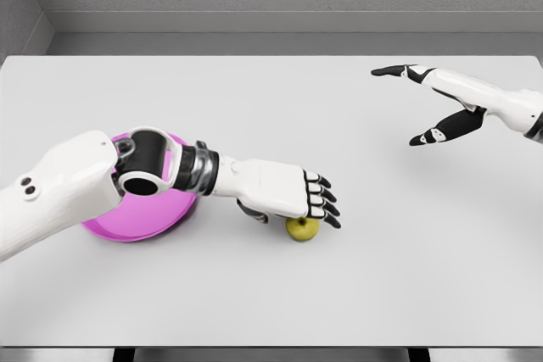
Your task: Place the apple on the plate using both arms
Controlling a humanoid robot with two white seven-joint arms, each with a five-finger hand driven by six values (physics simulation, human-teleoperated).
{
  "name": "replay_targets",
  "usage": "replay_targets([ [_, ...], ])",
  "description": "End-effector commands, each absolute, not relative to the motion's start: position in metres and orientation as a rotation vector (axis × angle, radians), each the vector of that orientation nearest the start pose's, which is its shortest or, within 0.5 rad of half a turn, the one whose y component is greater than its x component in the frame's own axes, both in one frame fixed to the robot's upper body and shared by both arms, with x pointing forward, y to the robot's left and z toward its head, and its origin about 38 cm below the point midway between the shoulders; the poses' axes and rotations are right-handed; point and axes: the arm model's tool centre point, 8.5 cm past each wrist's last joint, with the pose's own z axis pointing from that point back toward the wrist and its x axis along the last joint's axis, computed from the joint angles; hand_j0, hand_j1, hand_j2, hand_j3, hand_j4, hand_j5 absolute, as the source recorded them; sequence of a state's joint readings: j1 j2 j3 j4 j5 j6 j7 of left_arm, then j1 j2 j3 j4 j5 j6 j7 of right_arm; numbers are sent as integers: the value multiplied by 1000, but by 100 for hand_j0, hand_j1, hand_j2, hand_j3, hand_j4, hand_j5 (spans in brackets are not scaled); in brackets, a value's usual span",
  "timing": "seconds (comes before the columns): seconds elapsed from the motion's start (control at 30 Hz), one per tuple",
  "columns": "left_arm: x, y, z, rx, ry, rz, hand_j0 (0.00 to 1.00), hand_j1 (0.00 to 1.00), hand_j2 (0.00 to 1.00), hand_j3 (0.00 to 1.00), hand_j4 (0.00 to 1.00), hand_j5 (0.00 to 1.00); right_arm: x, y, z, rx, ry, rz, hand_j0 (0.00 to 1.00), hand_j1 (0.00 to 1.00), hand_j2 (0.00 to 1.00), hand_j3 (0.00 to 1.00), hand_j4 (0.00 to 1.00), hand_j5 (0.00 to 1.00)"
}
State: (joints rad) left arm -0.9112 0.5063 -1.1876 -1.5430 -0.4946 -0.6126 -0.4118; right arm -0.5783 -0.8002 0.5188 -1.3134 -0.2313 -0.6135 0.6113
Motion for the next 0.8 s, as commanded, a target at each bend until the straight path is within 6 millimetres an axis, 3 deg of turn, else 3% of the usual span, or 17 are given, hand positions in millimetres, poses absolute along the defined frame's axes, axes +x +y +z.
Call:
replay_targets([
  [0.0, 379, 76, 170, 57, 1691, 2720, 96, 96, 96, 96, 96, 96, 437, -335, 226, 42, -1727, 1501, 100, 100, 100, 100, 100, 100],
  [0.77, 369, 66, 159, 113, 1651, 2717, 87, 87, 87, 87, 87, 87, 439, -328, 221, 63, -1739, 1487, 100, 100, 100, 100, 100, 100],
])
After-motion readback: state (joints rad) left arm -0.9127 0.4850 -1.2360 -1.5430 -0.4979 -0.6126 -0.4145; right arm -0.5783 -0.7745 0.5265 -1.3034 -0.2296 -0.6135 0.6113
